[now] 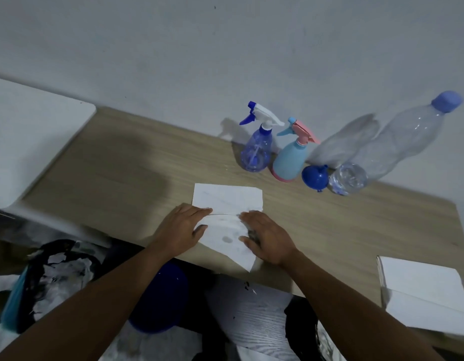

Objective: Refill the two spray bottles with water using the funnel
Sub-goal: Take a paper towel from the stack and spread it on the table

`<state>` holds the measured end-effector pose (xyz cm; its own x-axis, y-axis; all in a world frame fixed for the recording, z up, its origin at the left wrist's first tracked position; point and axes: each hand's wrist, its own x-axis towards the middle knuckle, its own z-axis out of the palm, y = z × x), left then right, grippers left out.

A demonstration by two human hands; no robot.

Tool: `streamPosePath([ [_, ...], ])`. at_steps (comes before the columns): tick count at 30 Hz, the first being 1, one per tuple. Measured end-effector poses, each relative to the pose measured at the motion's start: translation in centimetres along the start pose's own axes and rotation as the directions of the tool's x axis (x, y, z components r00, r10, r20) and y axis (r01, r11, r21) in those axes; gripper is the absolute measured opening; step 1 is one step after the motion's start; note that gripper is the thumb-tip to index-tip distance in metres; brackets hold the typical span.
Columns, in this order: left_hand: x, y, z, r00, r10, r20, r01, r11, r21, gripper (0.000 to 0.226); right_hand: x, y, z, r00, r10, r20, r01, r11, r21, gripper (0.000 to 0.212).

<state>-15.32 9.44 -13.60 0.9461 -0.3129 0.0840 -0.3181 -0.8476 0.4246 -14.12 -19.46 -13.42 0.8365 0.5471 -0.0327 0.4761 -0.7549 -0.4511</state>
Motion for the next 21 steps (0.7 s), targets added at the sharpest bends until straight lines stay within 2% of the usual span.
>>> streamPosePath([
  [4,-1.2,1.6,0.4,0.998,-0.038,-0.055,0.034,0.997,-0.068,0.036,-1.9,-0.9,0.2,0.996,0.009,-0.093,-0.008,1.000,0.014,0.039],
  [6,-1.8,2.7,0.3,0.993,-0.107,-0.047,0.100,0.984,-0.146,0.032,-2.7,-0.9,0.2,0.995,0.032,-0.093,-0.028,0.999,0.047,0.038],
  [9,-1.8,4.8,-0.6,0.961,-0.262,0.087,0.276,0.901,-0.335,0.022,-3.5,-1.0,-0.4,0.990,0.063,-0.123,-0.046,0.990,0.136,0.038],
  [11,-1.5,6.4,-1.0,0.930,-0.332,0.157,0.367,0.823,-0.433,0.016,-4.1,-1.2,-1.6,0.979,0.163,-0.126,-0.128,0.960,0.249,0.031],
  [13,-1.1,7.9,-1.1,0.914,-0.378,0.145,0.397,0.767,-0.505,0.015,-5.1,-1.2,-2.7,0.935,0.334,-0.116,-0.256,0.866,0.429,0.030],
  [14,-0.8,8.8,-1.1,0.904,-0.405,0.138,0.412,0.734,-0.541,0.015,-5.7,-1.1,-3.3,0.899,0.427,-0.100,-0.311,0.782,0.541,0.029],
  [16,-0.4,10.8,-1.0,0.882,-0.447,0.145,0.432,0.648,-0.628,0.016,-7.3,-0.7,-4.7,0.838,0.540,-0.076,-0.343,0.629,0.697,0.027],
  [18,0.1,13.1,-0.6,0.869,-0.475,0.142,0.433,0.590,-0.681,0.019,-9.2,-0.1,-6.3,0.807,0.583,-0.094,-0.327,0.573,0.752,0.026],
  [21,0.2,16.8,0.4,0.857,-0.506,0.097,0.414,0.564,-0.715,0.027,-12.8,1.3,-8.4,0.763,0.632,-0.138,-0.306,0.540,0.784,0.024],
])
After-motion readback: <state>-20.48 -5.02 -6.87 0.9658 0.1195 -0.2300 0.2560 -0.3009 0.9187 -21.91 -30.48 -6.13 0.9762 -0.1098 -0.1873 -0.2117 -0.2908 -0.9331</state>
